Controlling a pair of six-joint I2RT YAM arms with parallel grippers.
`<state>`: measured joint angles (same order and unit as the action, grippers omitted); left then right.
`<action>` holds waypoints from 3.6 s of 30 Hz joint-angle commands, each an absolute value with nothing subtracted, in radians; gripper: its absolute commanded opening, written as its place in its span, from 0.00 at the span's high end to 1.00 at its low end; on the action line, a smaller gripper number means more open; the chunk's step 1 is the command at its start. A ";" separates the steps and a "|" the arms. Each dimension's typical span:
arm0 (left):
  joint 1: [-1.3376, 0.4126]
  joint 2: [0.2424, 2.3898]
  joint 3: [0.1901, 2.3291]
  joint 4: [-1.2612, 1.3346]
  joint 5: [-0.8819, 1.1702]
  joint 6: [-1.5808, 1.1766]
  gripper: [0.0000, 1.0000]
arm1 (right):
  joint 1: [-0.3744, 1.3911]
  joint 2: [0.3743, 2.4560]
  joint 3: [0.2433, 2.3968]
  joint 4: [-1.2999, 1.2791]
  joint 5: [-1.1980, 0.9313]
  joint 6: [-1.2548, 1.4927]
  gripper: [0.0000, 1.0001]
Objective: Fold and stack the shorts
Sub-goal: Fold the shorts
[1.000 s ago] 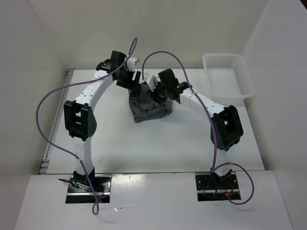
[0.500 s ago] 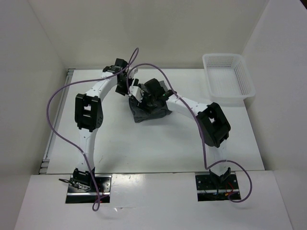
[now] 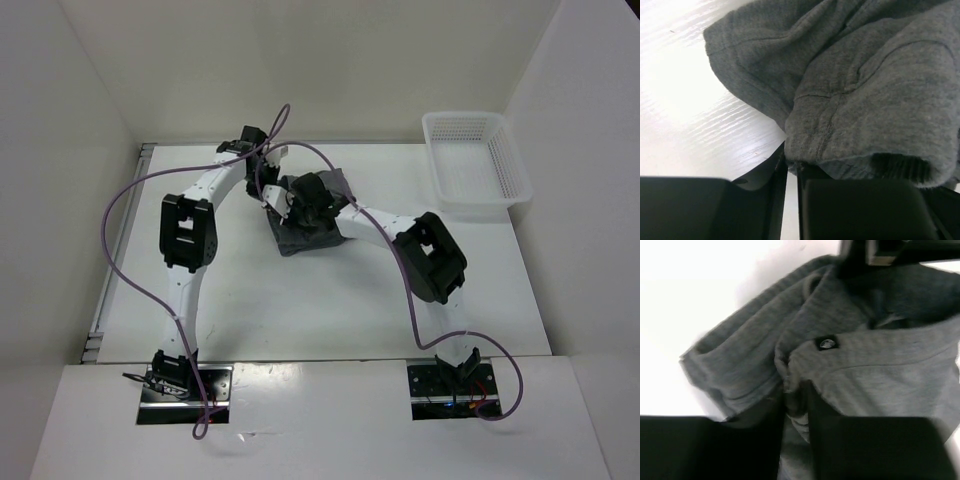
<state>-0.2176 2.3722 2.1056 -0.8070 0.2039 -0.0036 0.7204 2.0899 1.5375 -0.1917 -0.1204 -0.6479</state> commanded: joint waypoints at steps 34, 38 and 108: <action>-0.153 2.519 2.266 -0.813 0.311 0.000 0.62 | 0.798 2.060 1.598 -0.279 -0.448 -0.859 0.52; -0.153 2.473 2.275 -0.824 0.302 0.000 0.24 | 0.798 2.028 1.666 -0.246 -0.459 -0.740 0.42; -0.210 2.146 1.802 -0.960 0.525 0.000 1.00 | 0.577 1.825 1.175 -0.123 -0.080 -0.051 0.52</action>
